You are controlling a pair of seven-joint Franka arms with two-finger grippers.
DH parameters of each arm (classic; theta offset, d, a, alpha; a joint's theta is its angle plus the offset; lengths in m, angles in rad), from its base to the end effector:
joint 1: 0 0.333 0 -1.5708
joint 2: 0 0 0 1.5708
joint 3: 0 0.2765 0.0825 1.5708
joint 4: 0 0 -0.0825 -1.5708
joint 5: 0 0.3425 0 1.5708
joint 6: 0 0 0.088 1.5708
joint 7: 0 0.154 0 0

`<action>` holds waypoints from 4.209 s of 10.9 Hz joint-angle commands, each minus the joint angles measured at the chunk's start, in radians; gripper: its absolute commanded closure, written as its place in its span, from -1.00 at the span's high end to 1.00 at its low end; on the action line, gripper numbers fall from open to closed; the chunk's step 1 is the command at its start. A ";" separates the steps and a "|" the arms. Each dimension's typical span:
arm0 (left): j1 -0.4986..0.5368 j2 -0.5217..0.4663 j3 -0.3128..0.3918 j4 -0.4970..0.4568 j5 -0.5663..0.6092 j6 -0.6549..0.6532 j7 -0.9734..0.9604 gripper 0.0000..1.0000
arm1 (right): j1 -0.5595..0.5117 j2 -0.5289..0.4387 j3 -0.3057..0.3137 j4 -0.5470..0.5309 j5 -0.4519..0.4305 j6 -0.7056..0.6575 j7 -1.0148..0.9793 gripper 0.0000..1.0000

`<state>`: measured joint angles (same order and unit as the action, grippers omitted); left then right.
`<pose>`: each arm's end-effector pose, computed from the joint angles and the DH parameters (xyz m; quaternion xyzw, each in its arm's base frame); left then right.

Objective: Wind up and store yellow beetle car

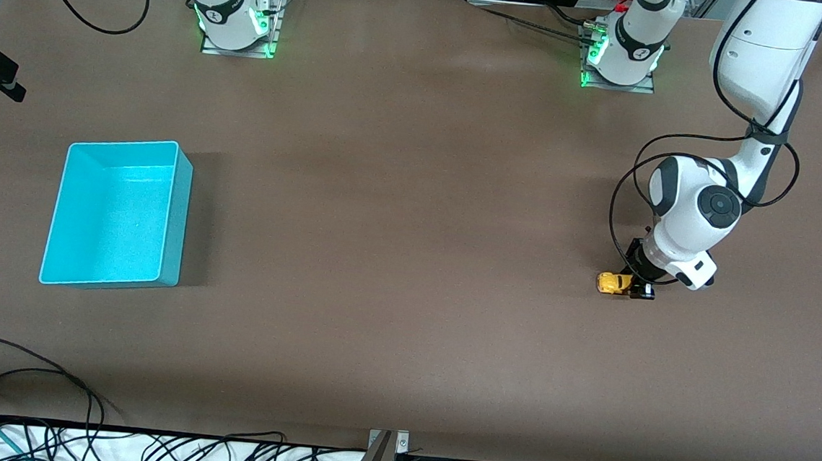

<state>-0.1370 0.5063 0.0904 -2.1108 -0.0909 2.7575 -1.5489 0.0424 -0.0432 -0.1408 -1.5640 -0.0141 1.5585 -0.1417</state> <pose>0.5578 -0.0217 0.1407 0.7057 0.7049 0.0512 0.0504 0.4995 -0.0528 0.5615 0.9996 0.0214 0.0180 0.0062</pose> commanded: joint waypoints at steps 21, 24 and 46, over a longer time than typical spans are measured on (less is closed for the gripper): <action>0.033 0.126 0.157 0.054 0.013 0.091 0.179 -1.00 | 0.004 0.019 0.003 0.027 0.000 -0.023 0.007 1.00; 0.033 0.121 0.157 0.066 0.011 0.091 0.179 -1.00 | 0.004 0.017 0.003 0.027 0.000 -0.023 0.007 1.00; 0.025 -0.057 0.189 0.386 0.020 -0.629 0.623 1.00 | 0.004 0.017 0.003 0.027 -0.001 -0.023 0.005 1.00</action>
<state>-0.1072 0.4709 0.2746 -1.8004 -0.0843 2.2794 -1.0379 0.0445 -0.0346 -0.1383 -1.5639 -0.0140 1.5579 -0.1417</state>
